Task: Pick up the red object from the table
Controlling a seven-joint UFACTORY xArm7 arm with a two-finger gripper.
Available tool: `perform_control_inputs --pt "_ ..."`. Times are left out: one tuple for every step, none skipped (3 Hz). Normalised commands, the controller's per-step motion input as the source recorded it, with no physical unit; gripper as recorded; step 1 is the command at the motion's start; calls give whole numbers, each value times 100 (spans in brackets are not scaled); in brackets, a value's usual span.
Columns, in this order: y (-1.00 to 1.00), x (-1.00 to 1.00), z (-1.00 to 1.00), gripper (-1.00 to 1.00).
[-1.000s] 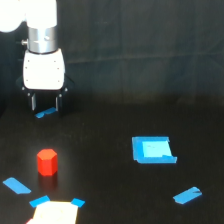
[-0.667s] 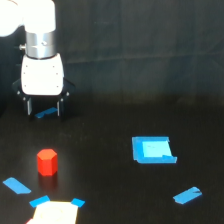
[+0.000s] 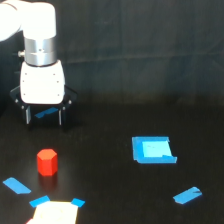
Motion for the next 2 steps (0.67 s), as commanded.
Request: perform_control_inputs --pt "-100 7 -100 100" --pt "-100 37 -100 100"
